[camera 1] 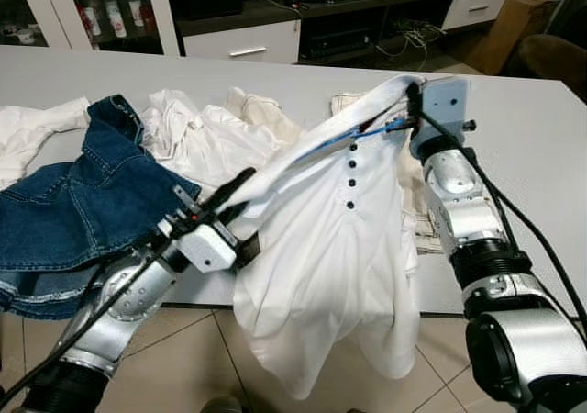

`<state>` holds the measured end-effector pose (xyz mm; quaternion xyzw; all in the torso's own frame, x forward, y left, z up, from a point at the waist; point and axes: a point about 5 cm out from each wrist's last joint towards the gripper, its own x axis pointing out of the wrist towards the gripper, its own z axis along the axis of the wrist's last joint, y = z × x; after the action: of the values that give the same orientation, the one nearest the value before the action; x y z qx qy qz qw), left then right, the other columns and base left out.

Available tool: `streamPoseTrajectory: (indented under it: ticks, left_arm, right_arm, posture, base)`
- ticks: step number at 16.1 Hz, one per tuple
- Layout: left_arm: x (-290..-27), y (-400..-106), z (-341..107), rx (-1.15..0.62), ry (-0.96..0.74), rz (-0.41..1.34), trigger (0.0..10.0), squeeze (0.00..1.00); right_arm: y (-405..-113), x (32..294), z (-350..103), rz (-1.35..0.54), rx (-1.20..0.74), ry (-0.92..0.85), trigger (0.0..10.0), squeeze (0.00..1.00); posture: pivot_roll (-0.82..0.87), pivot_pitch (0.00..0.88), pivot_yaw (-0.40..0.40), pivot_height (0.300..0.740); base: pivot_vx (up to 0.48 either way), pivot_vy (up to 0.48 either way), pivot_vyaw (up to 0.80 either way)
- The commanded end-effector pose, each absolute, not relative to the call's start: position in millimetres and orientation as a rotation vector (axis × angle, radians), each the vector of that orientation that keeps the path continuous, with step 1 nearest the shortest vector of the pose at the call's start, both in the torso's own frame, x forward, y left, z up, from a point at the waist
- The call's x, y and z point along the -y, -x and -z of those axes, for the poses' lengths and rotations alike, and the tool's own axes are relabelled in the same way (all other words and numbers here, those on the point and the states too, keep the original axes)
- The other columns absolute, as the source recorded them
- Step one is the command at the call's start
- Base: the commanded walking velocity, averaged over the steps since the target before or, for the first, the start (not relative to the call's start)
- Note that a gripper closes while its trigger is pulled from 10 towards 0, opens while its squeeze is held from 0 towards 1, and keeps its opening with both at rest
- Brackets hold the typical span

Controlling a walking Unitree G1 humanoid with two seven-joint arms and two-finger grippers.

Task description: Hang hanger

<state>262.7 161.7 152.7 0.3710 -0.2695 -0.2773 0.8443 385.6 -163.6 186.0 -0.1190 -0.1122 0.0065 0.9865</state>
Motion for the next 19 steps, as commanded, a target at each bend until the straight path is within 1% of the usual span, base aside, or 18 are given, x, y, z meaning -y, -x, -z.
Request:
streamPoseTrajectory:
  ticks: [1, 3, 4, 5, 6, 9, 10, 11, 12, 14, 15, 17, 18, 19]
  left_arm:
    - [-170.5, -262.4, -163.6, 0.612, -0.777, 0.557, 10.0, 0.0]
    - [-169.4, -259.8, -160.8, 0.607, -0.772, 0.582, 10.0, 0.0]
    - [-168.4, -257.3, -157.8, 0.597, -0.766, 0.606, 10.0, 0.0]
    - [-168.4, -257.3, -157.8, 0.597, -0.766, 0.606, 10.0, 0.0]
    - [-168.3, -255.3, -157.1, 0.592, -0.749, 0.619, 10.0, 0.0]
    - [-167.8, -253.5, -160.3, 0.593, -0.71, 0.632, 10.0, 0.0]
    - [-163.9, -252.6, -166.0, 0.612, -0.66, 0.643, 10.0, 0.0]
    - [-158.7, -251.1, -169.1, 0.626, -0.631, 0.658, 10.0, 0.0]
    - [-153.0, -249.9, -173.3, 0.642, -0.586, 0.665, 10.0, 0.0]
    - [-148.6, -250.4, -180.8, 0.661, -0.526, 0.659, 10.0, 0.0]
    - [-147.8, -251.5, -188.4, 0.67, -0.476, 0.649, 10.0, 0.0]
    - [-149.4, -252.2, -190.4, 0.663, -0.454, 0.644, 10.0, 0.0]
    - [-150.4, -252.3, -189.9, 0.655, -0.45, 0.646, 10.0, 0.0]
    - [-149.1, -252.3, -189.3, 0.646, -0.426, 0.646, 10.0, 0.0]
  right_arm:
    - [-387.7, 191.3, -192.6, 0.112, 0.212, 0.241, 0.0, 0.0]
    - [-387.4, 201.6, -193.2, 0.175, 0.206, 0.246, 0.0, 0.0]
    - [-386.4, 214.3, -193.6, 0.252, 0.196, 0.244, 0.0, 0.0]
    - [-386.4, 214.3, -193.6, 0.252, 0.196, 0.244, 0.0, 0.0]
    - [-384.6, 227.7, -193.0, 0.33, 0.185, 0.245, 0.0, 0.0]
    - [-381.3, 245.1, -193.9, 0.441, 0.18, 0.257, 0.0, 0.0]
    - [-380.2, 251.8, -196.3, 0.493, 0.186, 0.271, 0.0, 0.0]
    - [-381.0, 251.5, -195.2, 0.488, 0.176, 0.273, 0.0, 0.0]
    - [-383.2, 247.7, -190.1, 0.446, 0.142, 0.266, 0.0, 0.0]
    - [-384.7, 243.1, -184.2, 0.412, 0.112, 0.267, 0.0, 0.0]
    - [-384.6, 241.3, -178.8, 0.402, 0.088, 0.261, 0.0, 0.0]
    - [-385.1, 238.6, -174.3, 0.376, 0.067, 0.248, 0.0, 0.0]
    - [-386.3, 233.0, -170.5, 0.333, 0.049, 0.232, 0.0, 0.0]
    - [-389.0, 215.9, -164.1, 0.219, 0.023, 0.188, 0.0, 0.0]
  posture:
    - [0.19, 0.006, -0.06, 0.74]
    - [0.19, 0.006, -0.06, 0.74]
    - [0.19, 0.006, -0.06, 0.74]
    - [0.19, 0.006, -0.06, 0.74]
    - [0.19, 0.006, -0.06, 0.74]
    - [0.19, 0.009, -0.054, 0.74]
    - [0.19, 0.009, -0.054, 0.74]
    - [0.19, 0.009, -0.054, 0.74]
    - [0.19, 0.009, -0.054, 0.74]
    - [0.2, 0.006, -0.049, 0.74]
    - [0.2, 0.005, -0.049, 0.74]
    - [0.2, 0.005, -0.049, 0.74]
    - [0.2, 0.005, -0.049, 0.74]
    - [0.2, 0.006, -0.049, 0.74]
  base:
    - [0.0, 0.0, 0.0]
    - [0.0, 0.0, 0.0]
    - [0.0, 0.0, 0.0]
    - [0.0, 0.0, 0.0]
    - [0.0, 0.0, 0.0]
    - [0.0, 0.0, 0.0]
    - [0.0, 0.0, 0.0]
    - [0.0, 0.0, 0.0]
    - [0.0, 0.0, 0.0]
    - [0.0, 0.0, 0.0]
    - [0.0, 0.0, 0.0]
    - [0.0, 0.0, 0.0]
    - [0.0, 0.0, 0.0]
    - [0.0, 0.0, 0.0]
